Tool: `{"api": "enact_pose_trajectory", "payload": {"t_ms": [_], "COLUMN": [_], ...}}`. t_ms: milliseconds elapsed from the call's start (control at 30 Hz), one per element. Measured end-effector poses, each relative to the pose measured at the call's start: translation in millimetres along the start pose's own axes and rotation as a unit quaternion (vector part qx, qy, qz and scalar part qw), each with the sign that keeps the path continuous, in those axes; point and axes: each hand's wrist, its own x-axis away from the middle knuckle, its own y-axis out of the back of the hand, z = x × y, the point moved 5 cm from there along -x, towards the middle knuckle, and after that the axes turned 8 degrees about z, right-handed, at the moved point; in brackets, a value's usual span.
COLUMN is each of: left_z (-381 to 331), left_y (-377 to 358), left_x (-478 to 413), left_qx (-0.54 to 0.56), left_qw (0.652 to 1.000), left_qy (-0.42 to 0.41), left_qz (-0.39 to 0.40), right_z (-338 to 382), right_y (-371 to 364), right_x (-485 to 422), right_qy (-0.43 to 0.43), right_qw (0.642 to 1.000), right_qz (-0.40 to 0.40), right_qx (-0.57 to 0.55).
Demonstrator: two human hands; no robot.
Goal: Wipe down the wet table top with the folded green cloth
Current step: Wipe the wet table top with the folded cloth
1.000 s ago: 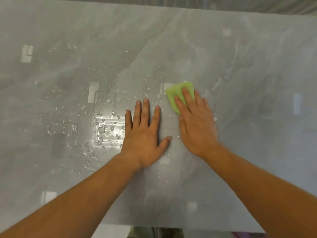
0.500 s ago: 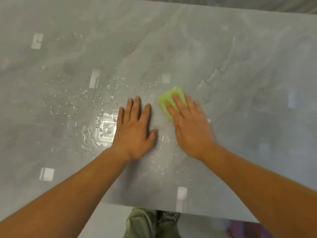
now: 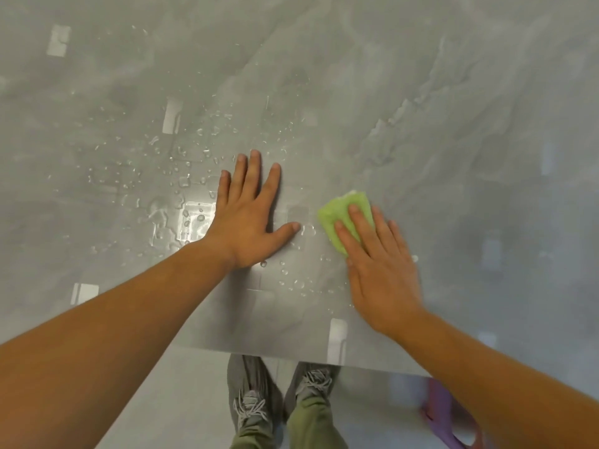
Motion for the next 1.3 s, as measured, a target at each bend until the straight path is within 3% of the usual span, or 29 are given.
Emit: {"api": "enact_pose_trajectory", "payload": {"t_ms": [100,233,300,500,767,967,1033,1167,1233,1300], "left_z": [0.3,2.2,1.6,15.3,22.8,27.1,27.4,27.6,27.1,26.6], "left_y": [-0.5,-1.3,5.2,5.7,-19.3,-19.1,-20.1,-22.5,-22.1,-21.7], "left_x": [-2.0,-1.4,-0.3,44.8,61.5,62.4,62.4,61.0,62.8,66.4], "left_qx": [0.001,0.004,0.028,0.005,0.03,0.025,0.008,0.0,-0.007,-0.029], "left_qw": [1.0,1.0,1.0,0.999,0.999,0.999,0.999,0.999,0.999,0.999], "left_qy": [0.0,-0.002,-0.012,-0.042,-0.015,-0.035,-0.039,-0.039,-0.042,-0.046], "left_qz": [-0.011,-0.012,-0.005,-0.03,-0.004,0.016,0.016,0.014,0.016,0.002], "right_z": [-10.7,-17.4,-1.0,46.3,52.1,70.4,60.3,58.6,77.5,97.4], "right_y": [5.1,20.1,15.2,-13.3,-2.8,-30.5,-26.4,-14.8,-25.0,-39.6], "right_x": [-16.9,-66.8,-65.7,2.5,-50.4,29.4,16.7,-16.6,0.0,31.7], "right_qy": [0.034,-0.092,-0.115,0.005,-0.057,0.074,0.054,-0.084,-0.081,-0.02], "right_qw": [0.999,0.994,0.991,0.999,0.997,0.996,0.998,0.996,0.996,1.0], "right_qz": [0.008,-0.041,-0.049,0.011,-0.016,0.04,0.029,-0.016,-0.019,0.0], "right_qx": [0.008,-0.039,-0.056,-0.036,-0.049,0.029,0.026,-0.036,-0.022,0.008]}}
